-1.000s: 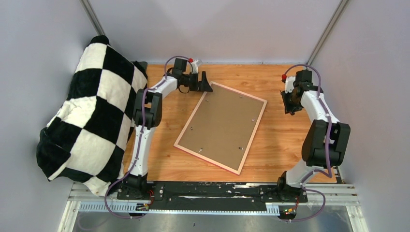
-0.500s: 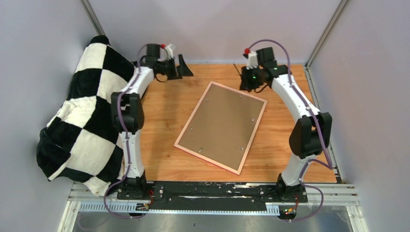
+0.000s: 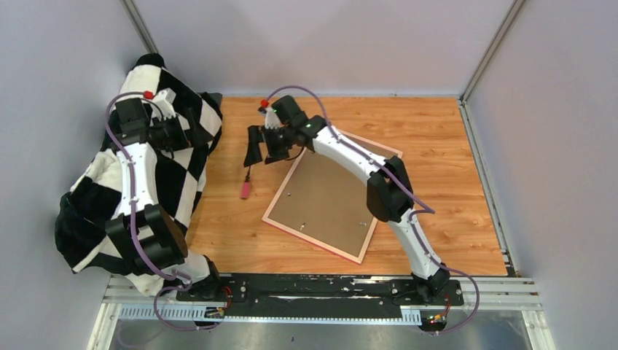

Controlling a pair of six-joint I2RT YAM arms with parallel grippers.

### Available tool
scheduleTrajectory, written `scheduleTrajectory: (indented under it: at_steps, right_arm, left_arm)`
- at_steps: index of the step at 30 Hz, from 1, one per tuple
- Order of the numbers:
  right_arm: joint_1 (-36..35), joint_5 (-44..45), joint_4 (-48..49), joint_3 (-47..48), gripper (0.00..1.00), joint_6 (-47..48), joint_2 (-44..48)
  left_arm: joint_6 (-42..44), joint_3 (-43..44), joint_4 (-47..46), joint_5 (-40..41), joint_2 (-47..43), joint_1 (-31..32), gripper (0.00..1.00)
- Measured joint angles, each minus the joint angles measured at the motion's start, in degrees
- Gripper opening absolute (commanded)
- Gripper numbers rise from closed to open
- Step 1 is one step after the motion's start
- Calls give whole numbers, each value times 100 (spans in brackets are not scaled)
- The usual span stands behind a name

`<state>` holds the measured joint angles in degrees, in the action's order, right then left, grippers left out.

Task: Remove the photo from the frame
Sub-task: Place the screwdriver at the center of the board, then turn over the photo frame at the center of the board.

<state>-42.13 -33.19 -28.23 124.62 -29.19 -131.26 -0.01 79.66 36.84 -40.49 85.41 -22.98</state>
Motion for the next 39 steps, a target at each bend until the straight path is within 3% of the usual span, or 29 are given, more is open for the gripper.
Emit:
scheduleTrajectory:
  at_steps: [6,10,14,19,24,32,39]
  right_arm:
    - [-577,-387,155,81,100,-295,-76]
    - [-236,-492,223,-745,100,-13,570]
    - [549,-420,240,-2111,100,863,1869]
    - [1574,-157,323,-3606,100,2114,3705]
    - [2050,227,306,-4754,100,3152,5149]
    - [2413,927,221,-5912,100,4138,6701]
    - [3185,1311,157,-6358,100,4426,7624]
  left_arm:
    - [533,-697,444,81,-507,-37,100]
    - [754,-699,492,15,-769,-22,100]
    - [1040,-717,509,192,-903,323,100]
    - [1928,-1056,520,398,-1137,1709,100]
    - [3171,-1552,527,662,-1322,3314,100]
    - [4826,-2249,590,1209,-1209,5705,100]
    - [5119,-2347,299,1720,-675,7346,100]
